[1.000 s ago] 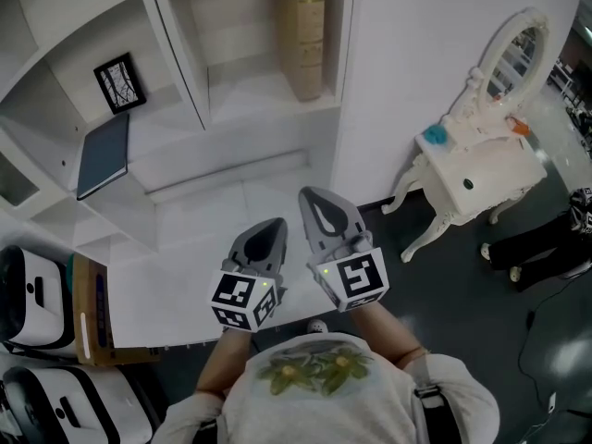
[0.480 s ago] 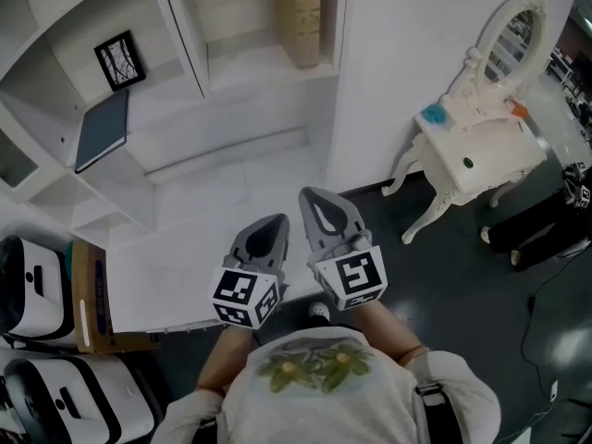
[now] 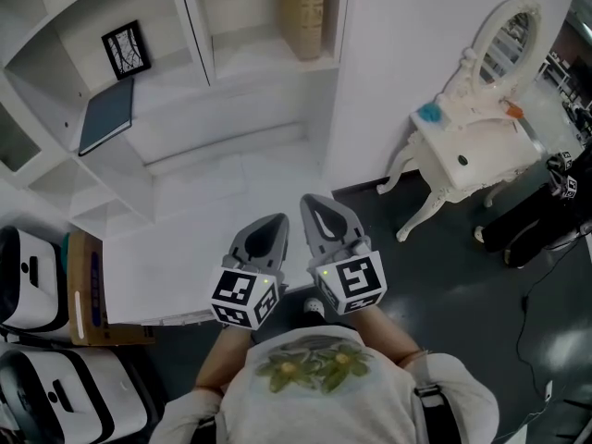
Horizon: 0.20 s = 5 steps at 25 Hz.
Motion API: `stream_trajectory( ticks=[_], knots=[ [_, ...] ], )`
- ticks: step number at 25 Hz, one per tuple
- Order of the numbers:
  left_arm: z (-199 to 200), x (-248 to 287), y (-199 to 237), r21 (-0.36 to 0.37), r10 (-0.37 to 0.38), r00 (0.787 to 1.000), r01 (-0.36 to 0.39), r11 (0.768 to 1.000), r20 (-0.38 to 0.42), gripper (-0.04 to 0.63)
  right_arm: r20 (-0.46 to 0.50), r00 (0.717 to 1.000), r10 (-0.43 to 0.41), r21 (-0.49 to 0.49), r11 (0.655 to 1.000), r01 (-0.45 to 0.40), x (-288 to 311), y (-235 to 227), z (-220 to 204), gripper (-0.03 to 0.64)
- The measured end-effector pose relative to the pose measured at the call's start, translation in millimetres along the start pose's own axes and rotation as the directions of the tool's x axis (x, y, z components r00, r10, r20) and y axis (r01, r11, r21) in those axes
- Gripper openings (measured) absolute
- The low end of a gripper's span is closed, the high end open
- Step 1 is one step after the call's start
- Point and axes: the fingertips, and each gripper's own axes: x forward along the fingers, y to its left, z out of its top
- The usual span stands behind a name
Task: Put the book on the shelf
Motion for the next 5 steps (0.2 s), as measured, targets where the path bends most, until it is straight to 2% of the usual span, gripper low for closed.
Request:
stream_trajectory(
  ticks=[5],
  knots=[
    [-2.3,-9.5,-4.6,-0.003,-0.002,1.000,0.002,1.000,0.002,0.028,-0.016,1.000,0.005,0.002,1.000,-0.005,-8.2,9.6,-3.8,0.031]
  ],
)
